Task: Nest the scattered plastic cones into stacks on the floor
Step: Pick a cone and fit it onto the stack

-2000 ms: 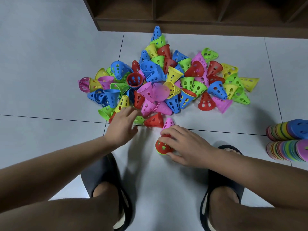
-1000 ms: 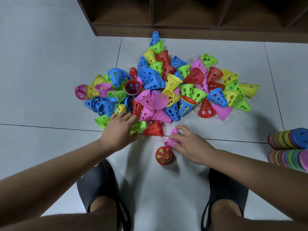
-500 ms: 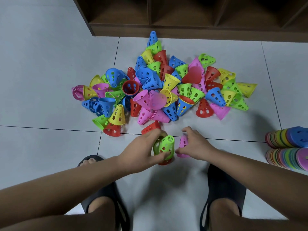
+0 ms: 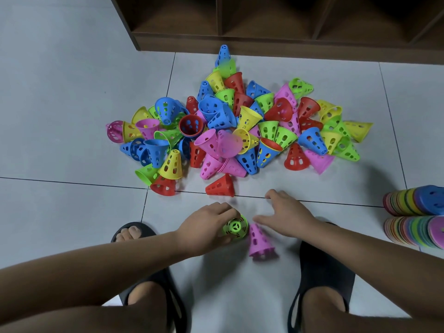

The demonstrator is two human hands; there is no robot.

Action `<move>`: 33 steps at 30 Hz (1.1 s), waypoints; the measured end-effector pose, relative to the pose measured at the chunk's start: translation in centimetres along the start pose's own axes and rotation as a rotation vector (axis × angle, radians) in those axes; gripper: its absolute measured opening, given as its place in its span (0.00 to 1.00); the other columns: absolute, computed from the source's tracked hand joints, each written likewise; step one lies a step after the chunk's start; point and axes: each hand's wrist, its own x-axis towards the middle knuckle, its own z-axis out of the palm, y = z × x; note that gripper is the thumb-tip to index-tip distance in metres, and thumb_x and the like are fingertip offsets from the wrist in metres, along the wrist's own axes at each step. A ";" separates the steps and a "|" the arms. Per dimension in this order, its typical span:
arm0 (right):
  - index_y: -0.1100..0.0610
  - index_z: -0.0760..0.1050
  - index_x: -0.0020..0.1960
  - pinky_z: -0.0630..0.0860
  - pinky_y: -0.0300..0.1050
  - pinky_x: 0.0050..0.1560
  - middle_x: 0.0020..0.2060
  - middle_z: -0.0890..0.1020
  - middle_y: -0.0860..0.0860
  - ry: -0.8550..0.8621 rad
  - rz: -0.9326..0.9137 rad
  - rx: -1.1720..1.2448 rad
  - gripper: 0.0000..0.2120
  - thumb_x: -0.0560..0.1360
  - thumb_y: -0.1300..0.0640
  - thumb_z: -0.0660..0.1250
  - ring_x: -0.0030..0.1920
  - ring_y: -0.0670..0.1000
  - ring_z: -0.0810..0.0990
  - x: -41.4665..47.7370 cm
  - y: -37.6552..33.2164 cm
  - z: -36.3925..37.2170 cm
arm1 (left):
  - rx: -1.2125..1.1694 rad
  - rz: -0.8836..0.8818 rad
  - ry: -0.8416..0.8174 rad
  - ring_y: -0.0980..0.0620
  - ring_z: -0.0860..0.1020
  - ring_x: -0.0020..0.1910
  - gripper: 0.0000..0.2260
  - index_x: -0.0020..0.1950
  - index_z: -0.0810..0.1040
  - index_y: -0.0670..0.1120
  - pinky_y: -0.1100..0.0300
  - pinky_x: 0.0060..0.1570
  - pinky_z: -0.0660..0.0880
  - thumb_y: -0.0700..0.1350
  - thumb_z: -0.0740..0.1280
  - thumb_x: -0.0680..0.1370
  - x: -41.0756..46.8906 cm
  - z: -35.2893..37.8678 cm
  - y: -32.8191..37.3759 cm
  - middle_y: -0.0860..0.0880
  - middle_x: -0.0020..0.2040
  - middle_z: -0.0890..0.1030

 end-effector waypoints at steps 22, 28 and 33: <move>0.46 0.72 0.68 0.86 0.50 0.48 0.50 0.86 0.49 -0.207 0.108 0.763 0.34 0.68 0.58 0.83 0.44 0.49 0.87 -2.3 -2.4 4.3 | 0.135 -0.046 0.088 0.47 0.77 0.58 0.30 0.72 0.73 0.48 0.57 0.49 0.75 0.42 0.77 0.71 1.8 -3.5 -3.1 0.48 0.68 0.72; 0.46 0.76 0.66 0.78 0.34 0.51 0.58 0.70 0.47 -0.119 -0.087 0.404 0.35 0.63 0.54 0.86 0.48 0.44 0.82 -1.5 -1.9 4.6 | 0.320 -0.006 0.120 0.48 0.73 0.65 0.28 0.78 0.71 0.53 0.51 0.54 0.76 0.52 0.73 0.79 3.6 -4.5 -3.6 0.48 0.74 0.71; 0.41 0.78 0.61 0.77 0.40 0.57 0.56 0.68 0.41 -0.097 -0.245 0.219 0.28 0.63 0.42 0.82 0.54 0.42 0.76 -1.6 -0.3 5.0 | 0.318 -0.014 0.152 0.45 0.74 0.57 0.13 0.64 0.79 0.48 0.45 0.51 0.78 0.51 0.71 0.81 3.1 -4.2 -4.9 0.48 0.65 0.76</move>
